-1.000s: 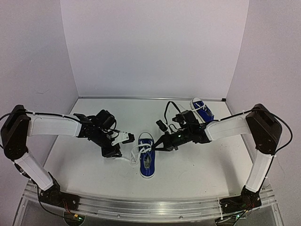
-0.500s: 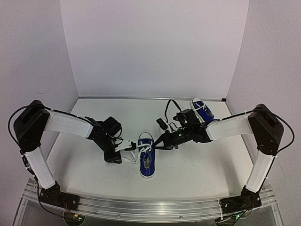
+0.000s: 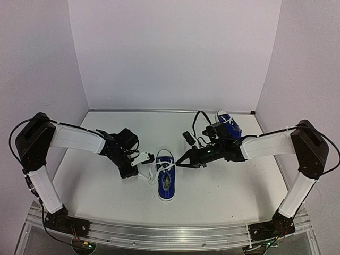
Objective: Tie the shoes
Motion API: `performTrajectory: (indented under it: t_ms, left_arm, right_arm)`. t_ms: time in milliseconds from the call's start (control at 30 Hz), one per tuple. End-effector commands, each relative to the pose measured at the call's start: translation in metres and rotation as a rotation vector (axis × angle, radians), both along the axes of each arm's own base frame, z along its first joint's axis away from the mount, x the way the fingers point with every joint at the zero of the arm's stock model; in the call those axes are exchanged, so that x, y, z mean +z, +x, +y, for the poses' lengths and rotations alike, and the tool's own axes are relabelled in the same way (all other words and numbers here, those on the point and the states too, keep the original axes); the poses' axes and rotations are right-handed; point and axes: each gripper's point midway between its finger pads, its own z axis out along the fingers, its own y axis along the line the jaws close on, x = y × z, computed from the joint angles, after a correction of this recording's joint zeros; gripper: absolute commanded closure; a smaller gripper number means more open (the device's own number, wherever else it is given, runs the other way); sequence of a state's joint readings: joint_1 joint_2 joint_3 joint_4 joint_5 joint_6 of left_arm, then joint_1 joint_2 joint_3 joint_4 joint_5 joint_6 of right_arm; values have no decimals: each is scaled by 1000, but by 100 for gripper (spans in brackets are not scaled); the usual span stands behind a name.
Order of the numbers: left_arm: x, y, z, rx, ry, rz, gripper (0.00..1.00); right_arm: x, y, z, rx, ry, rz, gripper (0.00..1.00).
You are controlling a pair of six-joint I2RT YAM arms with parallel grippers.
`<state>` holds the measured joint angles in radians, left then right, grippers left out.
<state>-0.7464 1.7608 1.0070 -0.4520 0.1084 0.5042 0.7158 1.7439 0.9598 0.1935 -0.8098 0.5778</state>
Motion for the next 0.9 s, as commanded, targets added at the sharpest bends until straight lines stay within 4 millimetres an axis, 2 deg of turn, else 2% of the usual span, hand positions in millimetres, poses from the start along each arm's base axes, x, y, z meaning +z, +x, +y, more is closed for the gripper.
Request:
performTrajectory:
  t_ms: [0, 133, 233, 300, 467, 567, 667, 867]
  left_arm:
    - [64, 31, 12, 244, -123, -207, 100]
    - [106, 38, 28, 404, -223, -284, 100]
    - [124, 40, 37, 517, -285, -289, 100]
    - [131, 44, 45, 632, -312, -291, 100]
    - [137, 48, 61, 825, -356, -270, 100]
    - [141, 47, 80, 961, -367, -284, 100]
    - [147, 38, 93, 1066, -418, -266, 100]
    - [127, 10, 119, 1249, -433, -177, 100]
  right_arm:
    - [27, 14, -25, -113, 25, -62, 100]
    - [30, 16, -54, -215, 12, -74, 100]
    - [32, 20, -82, -310, -4, -76, 100]
    - [26, 24, -108, -391, -38, -66, 100]
    - [12, 18, -162, -566, -128, -40, 100]
    - [-2, 8, -193, -663, -198, -5, 100]
    - [-13, -7, -209, -729, -210, 46, 100]
    - [-46, -37, -229, -817, -222, 152, 100]
